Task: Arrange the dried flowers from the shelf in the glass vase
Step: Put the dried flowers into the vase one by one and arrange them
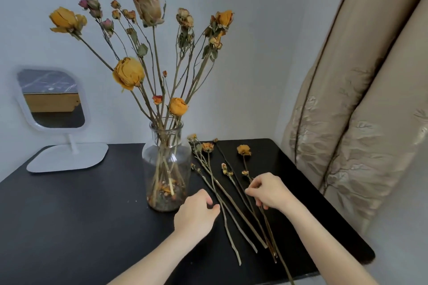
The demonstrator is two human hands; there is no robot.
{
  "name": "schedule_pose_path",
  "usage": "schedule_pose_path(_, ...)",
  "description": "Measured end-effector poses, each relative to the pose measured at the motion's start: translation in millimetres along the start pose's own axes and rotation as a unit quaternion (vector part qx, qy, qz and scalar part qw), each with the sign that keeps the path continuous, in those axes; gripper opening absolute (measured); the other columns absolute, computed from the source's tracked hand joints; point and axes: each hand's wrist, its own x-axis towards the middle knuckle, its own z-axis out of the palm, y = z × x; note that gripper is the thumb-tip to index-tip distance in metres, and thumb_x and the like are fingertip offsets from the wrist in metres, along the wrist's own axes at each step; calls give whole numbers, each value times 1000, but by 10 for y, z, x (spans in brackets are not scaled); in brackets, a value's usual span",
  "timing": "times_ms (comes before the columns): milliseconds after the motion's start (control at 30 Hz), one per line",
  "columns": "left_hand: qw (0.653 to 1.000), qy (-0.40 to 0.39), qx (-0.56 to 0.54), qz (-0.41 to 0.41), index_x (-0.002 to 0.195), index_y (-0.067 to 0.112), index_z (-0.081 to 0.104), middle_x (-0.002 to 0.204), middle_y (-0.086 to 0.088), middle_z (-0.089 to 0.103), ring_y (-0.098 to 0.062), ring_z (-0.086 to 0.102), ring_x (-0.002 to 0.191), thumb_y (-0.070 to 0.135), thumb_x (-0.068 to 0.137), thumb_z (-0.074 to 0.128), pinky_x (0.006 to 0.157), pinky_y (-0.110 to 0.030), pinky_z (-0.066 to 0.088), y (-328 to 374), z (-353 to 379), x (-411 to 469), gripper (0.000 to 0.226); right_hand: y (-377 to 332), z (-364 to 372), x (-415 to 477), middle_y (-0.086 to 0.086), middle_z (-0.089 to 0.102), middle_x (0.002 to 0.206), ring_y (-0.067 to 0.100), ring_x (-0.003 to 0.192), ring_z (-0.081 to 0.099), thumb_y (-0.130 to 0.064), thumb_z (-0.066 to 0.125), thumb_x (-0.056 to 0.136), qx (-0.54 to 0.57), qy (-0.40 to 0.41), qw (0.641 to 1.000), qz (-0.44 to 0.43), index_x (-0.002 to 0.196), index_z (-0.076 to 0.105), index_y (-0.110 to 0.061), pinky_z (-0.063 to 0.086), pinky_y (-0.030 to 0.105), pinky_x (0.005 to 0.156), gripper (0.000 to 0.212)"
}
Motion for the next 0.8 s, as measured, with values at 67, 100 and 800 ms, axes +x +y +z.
schedule_pose_path(67,999,4,16,-37,93,24,53,91,4,60,-18,59,86,44,89,52,74,-32,48,28,34,106,20,11,62,27,-2,63,59,6,41,51,-27,61,89,-8,-9,1000,-6,84,65,-18,48,21,54,11)
schedule_pose_path(100,999,7,17,-48,92,23,53,92,4,59,-18,58,87,44,89,52,74,-31,47,42,53,152,22,6,94,38,-2,63,59,6,42,52,-28,61,89,-10,-12,1000,-11,88,66,-17,49,22,56,12)
schedule_pose_path(800,995,31,-7,-92,101,16,52,96,-2,61,-20,60,84,23,94,40,63,-28,42,60,135,352,16,-321,421,201,1,65,71,18,75,68,-27,62,86,-75,-48,995,-42,87,71,-11,57,33,77,19)
